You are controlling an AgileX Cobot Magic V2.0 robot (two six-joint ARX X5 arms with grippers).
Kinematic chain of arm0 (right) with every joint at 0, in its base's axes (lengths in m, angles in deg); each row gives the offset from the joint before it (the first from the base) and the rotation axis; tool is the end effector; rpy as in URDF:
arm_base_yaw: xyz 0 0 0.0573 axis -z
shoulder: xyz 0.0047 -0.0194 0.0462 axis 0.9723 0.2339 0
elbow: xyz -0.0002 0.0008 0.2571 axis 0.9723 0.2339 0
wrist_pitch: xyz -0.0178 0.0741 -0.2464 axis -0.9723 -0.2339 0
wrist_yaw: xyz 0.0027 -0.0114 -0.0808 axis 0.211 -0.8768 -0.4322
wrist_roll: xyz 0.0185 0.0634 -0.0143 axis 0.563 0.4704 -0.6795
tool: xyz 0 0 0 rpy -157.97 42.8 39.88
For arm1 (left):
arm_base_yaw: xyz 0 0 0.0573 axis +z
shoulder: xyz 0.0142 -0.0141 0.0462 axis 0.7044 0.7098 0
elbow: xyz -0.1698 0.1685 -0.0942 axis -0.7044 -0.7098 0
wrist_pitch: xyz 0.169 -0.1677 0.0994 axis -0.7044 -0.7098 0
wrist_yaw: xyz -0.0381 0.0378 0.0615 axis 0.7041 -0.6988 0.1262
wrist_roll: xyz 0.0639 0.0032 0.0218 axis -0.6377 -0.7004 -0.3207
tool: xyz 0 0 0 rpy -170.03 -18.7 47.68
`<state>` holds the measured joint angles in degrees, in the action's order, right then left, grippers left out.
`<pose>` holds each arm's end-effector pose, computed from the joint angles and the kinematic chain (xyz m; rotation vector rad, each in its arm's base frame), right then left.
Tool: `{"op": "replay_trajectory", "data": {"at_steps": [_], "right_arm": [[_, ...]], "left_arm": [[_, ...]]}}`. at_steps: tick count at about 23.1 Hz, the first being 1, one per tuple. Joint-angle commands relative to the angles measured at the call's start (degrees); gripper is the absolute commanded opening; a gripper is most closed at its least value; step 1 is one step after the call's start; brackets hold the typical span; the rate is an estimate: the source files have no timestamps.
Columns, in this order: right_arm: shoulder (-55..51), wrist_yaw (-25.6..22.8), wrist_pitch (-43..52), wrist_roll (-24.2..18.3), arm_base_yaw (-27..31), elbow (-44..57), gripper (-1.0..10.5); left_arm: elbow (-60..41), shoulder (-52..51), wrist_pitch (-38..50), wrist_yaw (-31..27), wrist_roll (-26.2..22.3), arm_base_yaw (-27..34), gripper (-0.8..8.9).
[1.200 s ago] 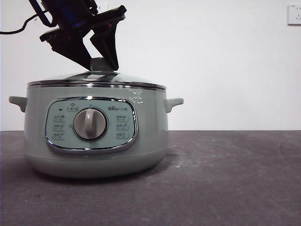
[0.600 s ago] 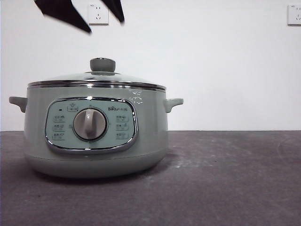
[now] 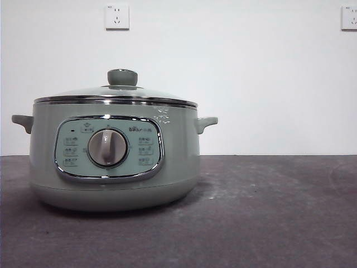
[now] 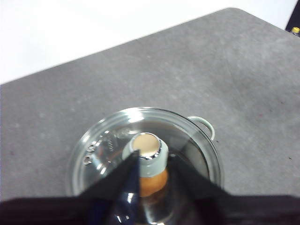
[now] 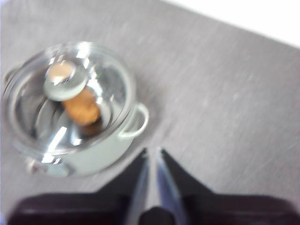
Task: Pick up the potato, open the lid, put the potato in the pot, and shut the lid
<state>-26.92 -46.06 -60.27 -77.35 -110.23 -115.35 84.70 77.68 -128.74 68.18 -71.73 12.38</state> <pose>0.1785 0.1141 0.4155 -0.2200 0.5533 0.4951 0.1771 -0.1094 0.3961 0.1202 0.4141 -0.5035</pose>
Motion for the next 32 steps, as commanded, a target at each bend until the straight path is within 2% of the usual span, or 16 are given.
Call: {"op": "replay_trajectory", "data": {"at_steps": [1,3,5,7,10,15,30,32], "right_arm": [[-4.0,0.0,7.0,0.8,0.3,8.4,-0.2],[-8.7,0.1,14.9,1.6,0.3,16.8,-0.2],[-13.7,0.0,23.6,2.1,0.3,25.9,-0.2],[-18.5,0.0,31.1,2.6,0.3,34.2,-0.2],[-23.2,0.0,36.0,2.6,0.3,41.8,-0.2],[-22.7,0.0,33.8,2.6,0.4,42.1,0.0],[-22.4,0.1,33.6,2.6,0.4,42.1,0.0],[-22.4,0.1,33.6,2.6,0.4,42.1,0.0]], "left_arm": [[-1.4,-1.8,1.0,-1.6,-0.9,-0.6,-0.08],[-5.9,-4.8,4.3,-2.6,-0.8,-1.3,-0.08],[-13.7,-9.4,9.6,-6.3,-0.7,-2.1,-0.08],[-22.5,-14.5,14.7,-7.4,-0.4,-2.6,-0.08],[-32.6,-21.6,18.9,-7.3,1.6,-3.3,-0.08],[-33.8,-22.5,17.1,-7.3,5.3,-3.3,-0.04],[-33.8,-20.2,15.7,-7.4,5.3,-3.3,-0.04],[-33.8,-20.3,15.0,-7.7,2.5,-3.3,-0.04]]}}
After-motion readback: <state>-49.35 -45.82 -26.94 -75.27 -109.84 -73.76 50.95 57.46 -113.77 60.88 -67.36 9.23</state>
